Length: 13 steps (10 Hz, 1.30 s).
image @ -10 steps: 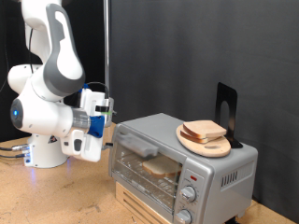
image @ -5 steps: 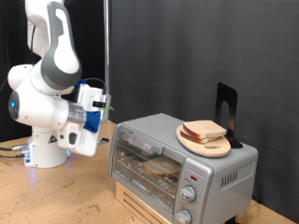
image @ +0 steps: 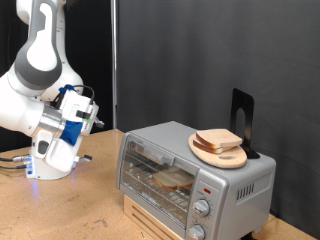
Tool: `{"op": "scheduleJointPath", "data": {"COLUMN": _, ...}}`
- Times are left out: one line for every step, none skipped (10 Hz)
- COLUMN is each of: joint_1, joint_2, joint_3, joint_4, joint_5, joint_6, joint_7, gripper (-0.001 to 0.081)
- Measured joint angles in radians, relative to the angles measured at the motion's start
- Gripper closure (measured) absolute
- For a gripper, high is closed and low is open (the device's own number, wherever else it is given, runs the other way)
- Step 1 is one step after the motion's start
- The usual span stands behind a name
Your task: Make a piece of toast with the oven
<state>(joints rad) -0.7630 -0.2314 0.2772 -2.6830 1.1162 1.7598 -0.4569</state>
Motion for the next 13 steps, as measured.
{"op": "scheduleJointPath", "data": {"joint_1": 0.000, "joint_2": 0.011, "joint_3": -0.002, "joint_4": 0.008, "joint_5": -0.003, "joint_6": -0.034, "joint_7": 0.000, "gripper": -0.0002}}
{"op": "scheduleJointPath", "data": {"joint_1": -0.001, "joint_2": 0.049, "joint_3": -0.003, "joint_4": 0.039, "joint_5": -0.013, "joint_6": -0.064, "joint_7": 0.001, "gripper": -0.0002}}
{"op": "scheduleJointPath", "data": {"joint_1": -0.001, "joint_2": 0.108, "joint_3": -0.002, "joint_4": 0.086, "joint_5": -0.019, "joint_6": -0.075, "joint_7": 0.017, "gripper": -0.0002}}
{"op": "scheduleJointPath", "data": {"joint_1": -0.001, "joint_2": 0.163, "joint_3": -0.001, "joint_4": 0.128, "joint_5": -0.007, "joint_6": -0.069, "joint_7": 0.025, "gripper": -0.0002}}
{"op": "scheduleJointPath", "data": {"joint_1": 0.000, "joint_2": 0.208, "joint_3": 0.001, "joint_4": 0.161, "joint_5": 0.021, "joint_6": -0.040, "joint_7": 0.026, "gripper": -0.0002}}
{"op": "scheduleJointPath", "data": {"joint_1": 0.003, "joint_2": 0.245, "joint_3": 0.009, "joint_4": 0.187, "joint_5": 0.063, "joint_6": 0.016, "joint_7": 0.026, "gripper": -0.0002}}
{"op": "scheduleJointPath", "data": {"joint_1": 0.008, "joint_2": 0.275, "joint_3": 0.022, "joint_4": 0.209, "joint_5": 0.113, "joint_6": 0.086, "joint_7": 0.026, "gripper": -0.0002}}
{"op": "scheduleJointPath", "data": {"joint_1": 0.017, "joint_2": 0.302, "joint_3": 0.037, "joint_4": 0.229, "joint_5": 0.161, "joint_6": 0.160, "joint_7": 0.022, "gripper": -0.0002}}
{"op": "scheduleJointPath", "data": {"joint_1": 0.028, "joint_2": 0.329, "joint_3": 0.052, "joint_4": 0.253, "joint_5": 0.209, "joint_6": 0.243, "joint_7": 0.016, "gripper": -0.0002}}
{"op": "scheduleJointPath", "data": {"joint_1": 0.040, "joint_2": 0.361, "joint_3": 0.061, "joint_4": 0.276, "joint_5": 0.231, "joint_6": 0.292, "joint_7": 0.013, "gripper": -0.0002}}
{"op": "scheduleJointPath", "data": {"joint_1": 0.038, "joint_2": 0.361, "joint_3": 0.060, "joint_4": 0.274, "joint_5": 0.226, "joint_6": 0.280, "joint_7": 0.013, "gripper": -0.0002}}
{"op": "scheduleJointPath", "data": {"joint_1": 0.035, "joint_2": 0.363, "joint_3": 0.054, "joint_4": 0.283, "joint_5": 0.151, "joint_6": 0.236, "joint_7": 0.075, "gripper": -0.0002}}
{"op": "scheduleJointPath", "data": {"joint_1": 0.034, "joint_2": 0.371, "joint_3": 0.049, "joint_4": 0.311, "joint_5": 0.066, "joint_6": 0.202, "joint_7": 0.174, "gripper": -0.0002}}
